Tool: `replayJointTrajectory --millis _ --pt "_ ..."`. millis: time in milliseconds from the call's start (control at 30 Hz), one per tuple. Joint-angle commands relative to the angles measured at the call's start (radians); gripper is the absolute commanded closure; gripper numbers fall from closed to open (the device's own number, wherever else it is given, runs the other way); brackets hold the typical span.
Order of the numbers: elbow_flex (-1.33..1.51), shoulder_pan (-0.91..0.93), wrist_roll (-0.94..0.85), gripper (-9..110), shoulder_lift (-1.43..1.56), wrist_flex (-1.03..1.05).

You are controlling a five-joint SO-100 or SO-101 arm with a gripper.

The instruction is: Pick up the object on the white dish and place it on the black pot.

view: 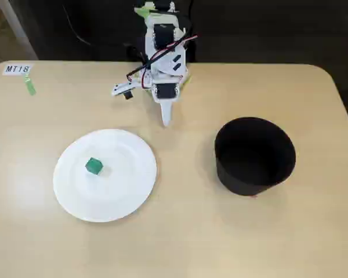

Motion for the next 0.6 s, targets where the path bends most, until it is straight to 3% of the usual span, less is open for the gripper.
replayJointTrajectory --millis 0,367,567 --pt "-0.034 0.003 0.048 101 0.112 -0.078" --pt "-0.041 0.003 0.041 101 0.112 -0.075" --pt "-0.250 0.015 0.018 102 0.066 -0.103"
